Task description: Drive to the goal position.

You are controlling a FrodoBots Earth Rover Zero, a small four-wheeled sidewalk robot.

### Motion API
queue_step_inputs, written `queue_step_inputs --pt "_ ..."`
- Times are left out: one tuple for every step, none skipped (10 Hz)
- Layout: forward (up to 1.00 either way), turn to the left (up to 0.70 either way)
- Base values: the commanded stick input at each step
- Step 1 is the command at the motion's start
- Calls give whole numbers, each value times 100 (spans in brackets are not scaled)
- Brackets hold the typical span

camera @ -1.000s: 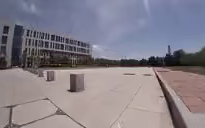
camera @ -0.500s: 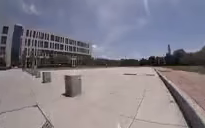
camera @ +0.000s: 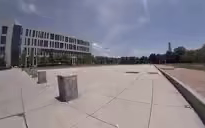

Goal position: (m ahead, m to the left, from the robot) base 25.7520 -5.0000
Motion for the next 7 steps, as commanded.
queue_step_inputs --pt "69 -17" --pt "69 -2" --pt "69 0" --pt "69 0" --pt "69 0" --pt "69 0" --pt "69 0"
